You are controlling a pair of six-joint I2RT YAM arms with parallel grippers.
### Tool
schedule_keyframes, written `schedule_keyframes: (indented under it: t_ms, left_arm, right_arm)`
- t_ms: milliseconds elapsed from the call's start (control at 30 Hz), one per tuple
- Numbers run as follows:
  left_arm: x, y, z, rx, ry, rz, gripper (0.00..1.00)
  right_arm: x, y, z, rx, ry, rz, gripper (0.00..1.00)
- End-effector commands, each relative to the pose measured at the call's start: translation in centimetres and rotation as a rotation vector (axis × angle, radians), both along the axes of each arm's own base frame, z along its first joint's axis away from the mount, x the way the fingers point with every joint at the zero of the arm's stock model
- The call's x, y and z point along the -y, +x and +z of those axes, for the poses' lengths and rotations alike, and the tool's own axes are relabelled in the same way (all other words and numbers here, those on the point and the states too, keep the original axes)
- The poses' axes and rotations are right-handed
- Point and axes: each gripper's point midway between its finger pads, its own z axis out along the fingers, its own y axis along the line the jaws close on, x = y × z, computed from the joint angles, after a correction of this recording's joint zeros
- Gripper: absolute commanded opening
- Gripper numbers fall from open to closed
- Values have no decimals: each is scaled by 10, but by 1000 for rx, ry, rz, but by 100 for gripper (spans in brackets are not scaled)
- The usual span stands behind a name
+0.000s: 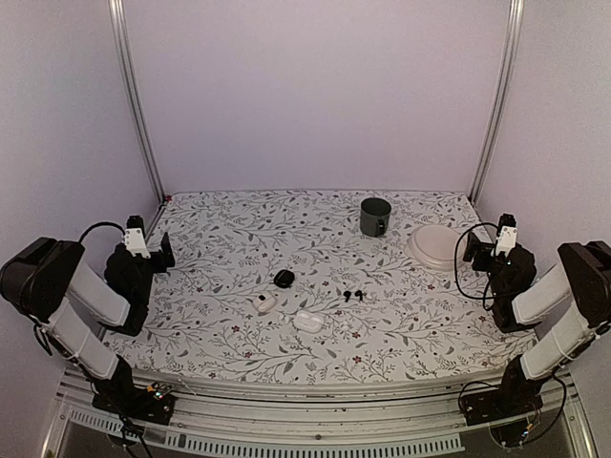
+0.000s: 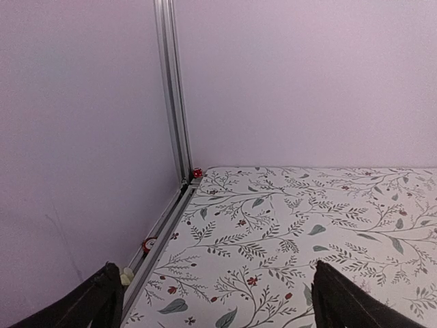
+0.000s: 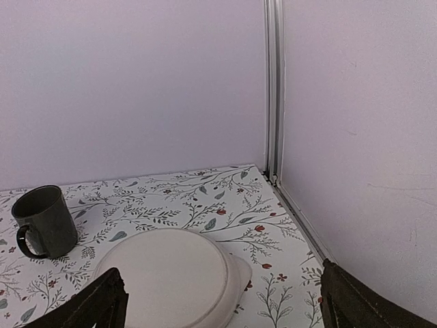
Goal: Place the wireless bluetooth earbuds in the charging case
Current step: Pick up the charging case from the right side groove of the charging case.
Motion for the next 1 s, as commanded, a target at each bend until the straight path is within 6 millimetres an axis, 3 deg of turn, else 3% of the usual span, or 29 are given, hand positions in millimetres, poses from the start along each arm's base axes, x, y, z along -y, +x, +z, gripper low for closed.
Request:
schedule_keyframes:
  t_ms: [0,267,367,467,533,600,633,733,833,900,967]
  left_arm:
    - [-3,2,6,19,-7,9,96]
    - [-7,3,5,15,-21,5,96]
    - [-17,2,7,12,-60,48,96]
    - [-12,-6,35,37,0,117,96]
    - [-5,4,69,48,-105,119,96]
    - [23,15,87,-10,-226,-31,96]
    - [42,19,98,-27,-248,-112,96]
    - [98,19,114,-119,-249,-272,96]
    - [158,5,121,-236,-177,-465,96]
    - [167,0,122,-271,-236,-497,96]
    - [144,-1,114,-297,-334,-367,96]
  right_arm:
    - [1,1,2,10,-6,4,99]
    - [1,1,3,13,-6,4,99]
    - [3,1,1,-5,-7,-11,99]
    - [-4,-1,19,-10,-50,-38,99]
    - [-11,8,52,-57,-62,-60,99]
    - [-17,22,78,-134,49,-40,99]
    - [-21,30,105,-122,168,-29,99]
    - [-79,41,117,-213,350,163,99]
    - [-156,29,123,-276,301,254,99]
    - [-194,14,123,-292,237,308,99]
    - [-202,3,118,-319,201,306,99]
